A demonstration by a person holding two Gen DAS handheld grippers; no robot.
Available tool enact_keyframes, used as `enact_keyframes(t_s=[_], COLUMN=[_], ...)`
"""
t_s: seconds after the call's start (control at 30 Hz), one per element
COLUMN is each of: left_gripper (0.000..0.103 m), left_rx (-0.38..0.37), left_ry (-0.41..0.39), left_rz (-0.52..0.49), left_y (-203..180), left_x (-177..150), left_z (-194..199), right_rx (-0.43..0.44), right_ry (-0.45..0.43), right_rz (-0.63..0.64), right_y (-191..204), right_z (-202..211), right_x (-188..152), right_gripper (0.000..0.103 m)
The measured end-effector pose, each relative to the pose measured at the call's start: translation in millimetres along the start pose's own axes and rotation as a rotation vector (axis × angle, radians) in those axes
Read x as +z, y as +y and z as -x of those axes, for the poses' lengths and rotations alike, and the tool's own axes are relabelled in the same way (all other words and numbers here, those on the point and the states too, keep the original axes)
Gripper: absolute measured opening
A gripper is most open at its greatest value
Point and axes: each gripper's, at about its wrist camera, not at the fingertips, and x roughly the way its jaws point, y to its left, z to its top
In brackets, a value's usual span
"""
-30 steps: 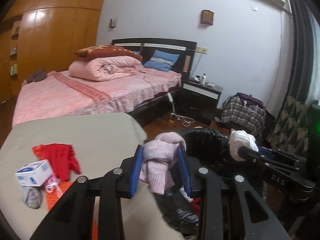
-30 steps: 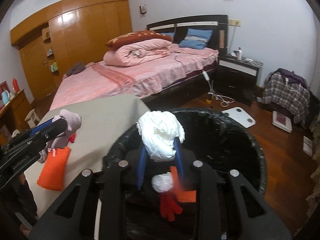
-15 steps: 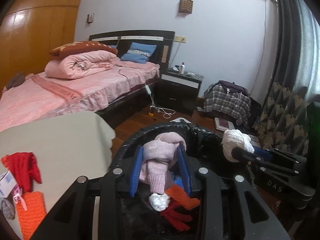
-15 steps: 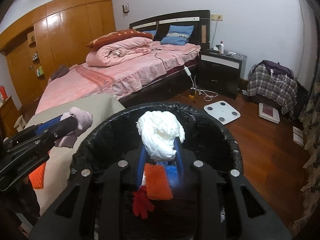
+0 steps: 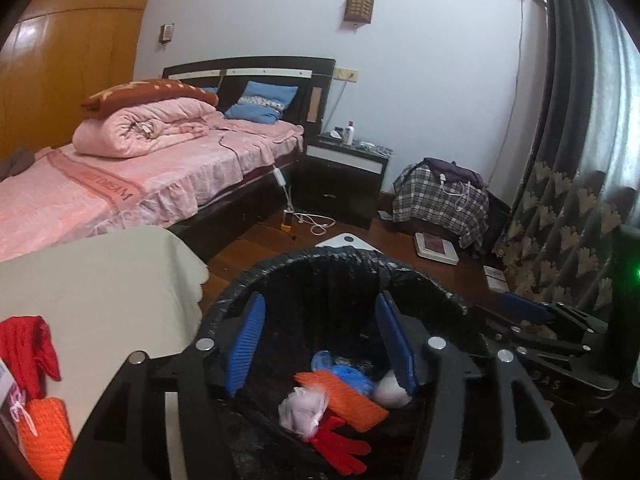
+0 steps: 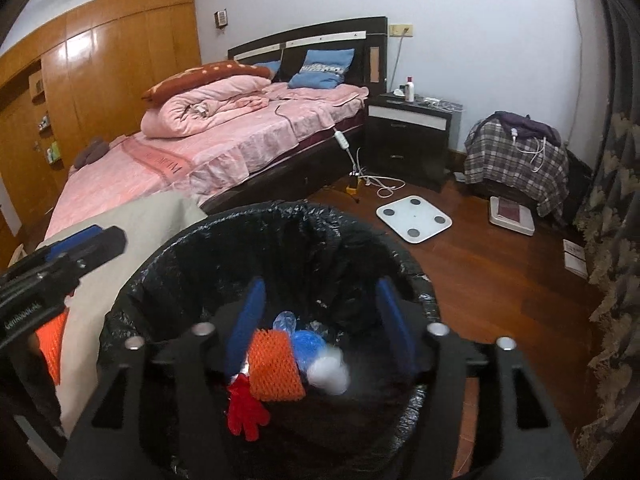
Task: Collect trash
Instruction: 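Carry the pink cloth and white tissue ball over the bin and release both, then move the left tool to the grey sock and close on it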
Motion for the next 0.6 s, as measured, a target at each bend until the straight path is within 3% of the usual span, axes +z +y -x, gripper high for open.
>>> enact_keyframes(t_s=[0.03, 0.07, 0.1, 0.3, 0.6], left_gripper=[0.061, 0.066, 0.074, 0.088, 0.092], left_rx=[0.007, 0.019, 0.032, 0.131, 0.301], left_ry=[-0.005, -0.014, -0.022, -0.057, -0.056], left_rz=[0.006, 0.017, 0.026, 0.032, 0.071], left_y=[3, 7, 11, 43, 100], left_x=[1, 2, 3, 0, -30], left_z=[2, 6, 10, 42, 94], right_rx=[-0.008, -0.014, -0.020, 0.024, 0.139], right_ry=[-0.012, -0.023, -0.040, -0.067, -0.047], right_rz=[-0.001, 0.000, 0.002, 0.027, 0.089], right_y=[1, 1, 3, 21, 87], right_z=[2, 4, 7, 17, 19], right_x=[1, 1, 2, 5, 4], right_gripper=[0.078, 0.090, 0.094, 0.097, 0.097])
